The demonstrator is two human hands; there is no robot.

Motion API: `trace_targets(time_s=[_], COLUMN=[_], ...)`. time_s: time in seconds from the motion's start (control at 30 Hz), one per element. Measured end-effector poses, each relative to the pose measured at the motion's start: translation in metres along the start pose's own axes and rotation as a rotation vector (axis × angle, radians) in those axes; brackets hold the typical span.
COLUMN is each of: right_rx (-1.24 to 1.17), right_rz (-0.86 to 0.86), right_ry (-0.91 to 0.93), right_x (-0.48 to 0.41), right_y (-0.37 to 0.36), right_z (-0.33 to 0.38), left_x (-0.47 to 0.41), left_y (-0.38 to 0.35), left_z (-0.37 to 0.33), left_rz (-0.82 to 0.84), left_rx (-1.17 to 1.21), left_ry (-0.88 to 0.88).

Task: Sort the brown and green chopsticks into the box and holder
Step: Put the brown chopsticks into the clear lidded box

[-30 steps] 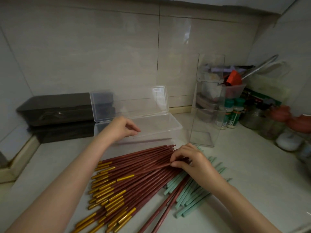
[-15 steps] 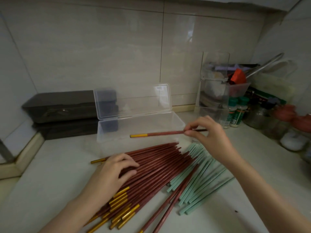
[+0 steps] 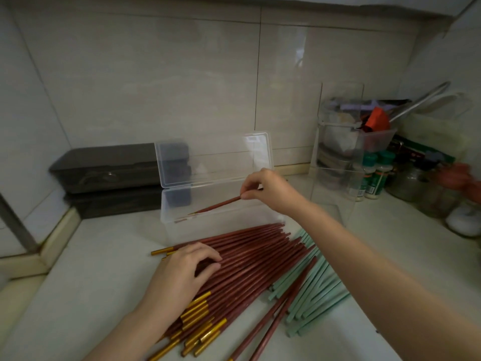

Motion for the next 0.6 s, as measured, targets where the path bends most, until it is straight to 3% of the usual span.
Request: trace_targets(time_s=[0.17, 0.4, 0.6], right_rx=[-0.072, -0.168, -0.167], right_rz=[0.037, -0.230, -0.113], right_ry=[-0.025, 0.005, -0.023], right_x=[0.008, 0.056, 0.116], right_y=[-0.004, 0.028, 0.007], right_z=[-0.004, 0.007, -0.009], left_x=[0.001, 0.003, -0.001], left_y=[0.007, 0.013, 0.021], left_z=[0.000, 0.002, -0.003], left_rz=[-0.039, -0.088, -0.121], left_rx=[-0.002, 0.050, 0.081], left_ry=[0.051, 0.078, 0.078])
Point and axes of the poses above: each hand's wrist, its own x-axis away from the middle knuckle, its own y-axis out of the back of the hand, z = x × y, the point moved 10 cm from there along -x, towards the middle knuckle
